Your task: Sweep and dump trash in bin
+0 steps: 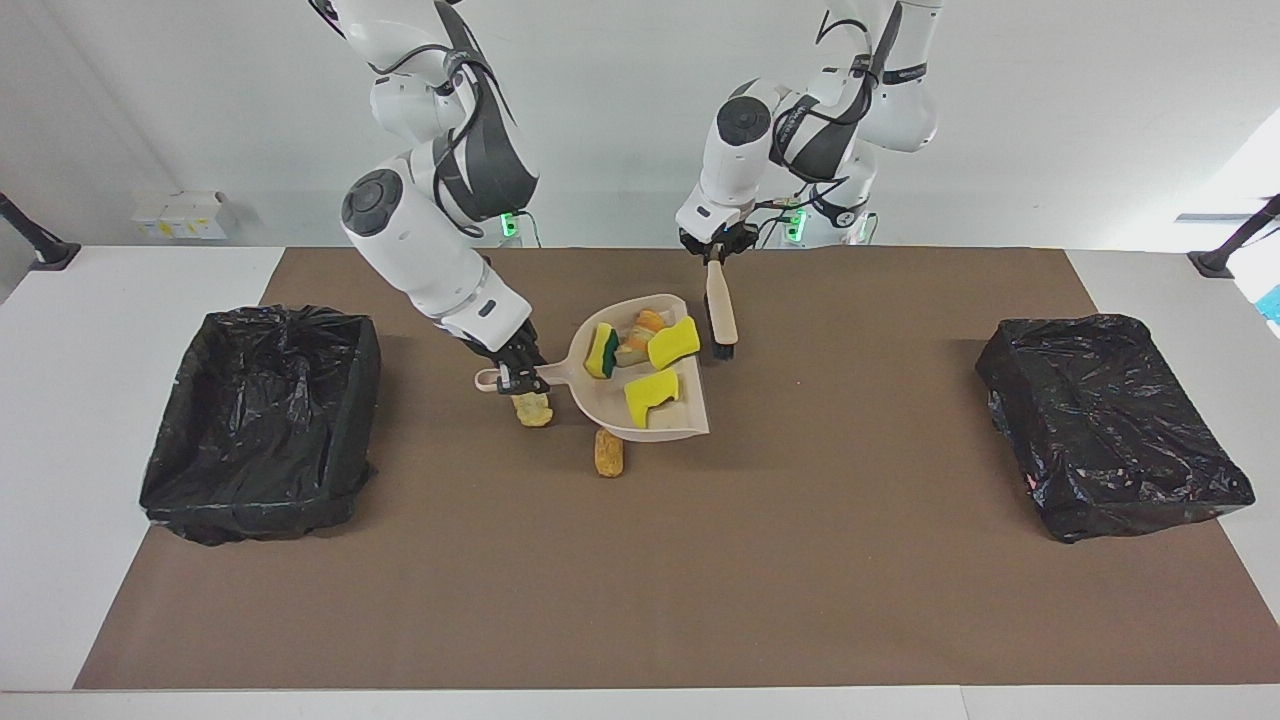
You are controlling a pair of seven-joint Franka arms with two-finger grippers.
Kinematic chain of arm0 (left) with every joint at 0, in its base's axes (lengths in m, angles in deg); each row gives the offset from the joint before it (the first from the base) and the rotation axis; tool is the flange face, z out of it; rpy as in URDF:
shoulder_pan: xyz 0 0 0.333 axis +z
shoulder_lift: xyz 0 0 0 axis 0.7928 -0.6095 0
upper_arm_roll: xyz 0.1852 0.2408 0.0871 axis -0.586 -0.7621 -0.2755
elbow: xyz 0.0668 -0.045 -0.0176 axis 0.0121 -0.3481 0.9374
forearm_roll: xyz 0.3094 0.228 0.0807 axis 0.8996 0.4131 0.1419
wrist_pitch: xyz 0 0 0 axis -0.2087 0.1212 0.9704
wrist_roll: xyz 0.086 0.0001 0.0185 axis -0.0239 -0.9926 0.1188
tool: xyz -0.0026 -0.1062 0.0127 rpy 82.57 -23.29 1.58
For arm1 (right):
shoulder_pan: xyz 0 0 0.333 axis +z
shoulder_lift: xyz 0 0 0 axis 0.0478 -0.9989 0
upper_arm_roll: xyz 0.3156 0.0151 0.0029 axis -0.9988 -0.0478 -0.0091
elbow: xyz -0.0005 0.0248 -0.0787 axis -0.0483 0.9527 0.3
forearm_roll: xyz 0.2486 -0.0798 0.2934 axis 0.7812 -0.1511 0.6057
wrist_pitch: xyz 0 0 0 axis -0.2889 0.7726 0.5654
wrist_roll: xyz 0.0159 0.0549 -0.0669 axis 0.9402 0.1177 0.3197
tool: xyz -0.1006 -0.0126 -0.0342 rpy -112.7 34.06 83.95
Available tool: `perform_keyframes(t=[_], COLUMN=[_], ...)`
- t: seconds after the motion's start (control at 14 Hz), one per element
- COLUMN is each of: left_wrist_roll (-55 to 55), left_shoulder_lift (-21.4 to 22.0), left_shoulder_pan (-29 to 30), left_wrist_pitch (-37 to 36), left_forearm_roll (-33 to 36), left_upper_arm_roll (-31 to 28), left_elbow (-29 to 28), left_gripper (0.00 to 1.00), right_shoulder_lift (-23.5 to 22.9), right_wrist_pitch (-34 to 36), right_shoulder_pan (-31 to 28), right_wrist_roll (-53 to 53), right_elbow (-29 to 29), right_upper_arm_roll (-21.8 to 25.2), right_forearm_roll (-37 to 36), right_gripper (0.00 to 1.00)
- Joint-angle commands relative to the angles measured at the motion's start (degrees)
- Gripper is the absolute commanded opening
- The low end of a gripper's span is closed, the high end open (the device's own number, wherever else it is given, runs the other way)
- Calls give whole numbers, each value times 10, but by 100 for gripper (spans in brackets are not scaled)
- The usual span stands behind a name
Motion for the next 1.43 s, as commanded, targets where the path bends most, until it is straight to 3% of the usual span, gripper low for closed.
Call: perform_keyframes(t=[0.0, 0.14, 0.21, 0.43, 0.5, 0.57, 0.93, 1.36], left_wrist_roll=[-4, -2, -1, 5, 4, 2, 3, 95], left_shoulder_lift=[-12, -13, -13, -13, -17, -18, -22, -9], left_shoulder_pan=[-20, -20, -20, -18, -18, -16, 50, 196], left_wrist_pitch=[33, 34, 36, 43, 43, 38, 30, -46], left_forearm_roll=[6, 6, 6, 6, 6, 6, 7, 17], left_upper_arm_roll=[-10, -10, -10, -11, -11, -11, -15, -17], left_elbow=[-13, -16, -19, -19, -18, -14, 39, 144], left_gripper=[0, 0, 5, 60, 91, 100, 100, 100], right_shoulder_lift=[14, 14, 13, 7, 5, 4, 6, 21], right_wrist_pitch=[38, 51, 53, 56, 64, 68, 68, 58], right_shoulder_pan=[-75, -119, -141, -202, -222, -244, -341, -342], right_wrist_roll=[55, 85, 109, 160, 181, 205, 283, 275], right_elbow=[3, 2, 1, -16, -22, -27, -41, -66], right_upper_arm_roll=[-5, -4, -4, -4, -4, -4, -3, -5], right_forearm_roll=[3, -10, -21, -61, -79, -96, -181, -380], right_gripper=[0, 0, 0, 0, 0, 0, 0, 0])
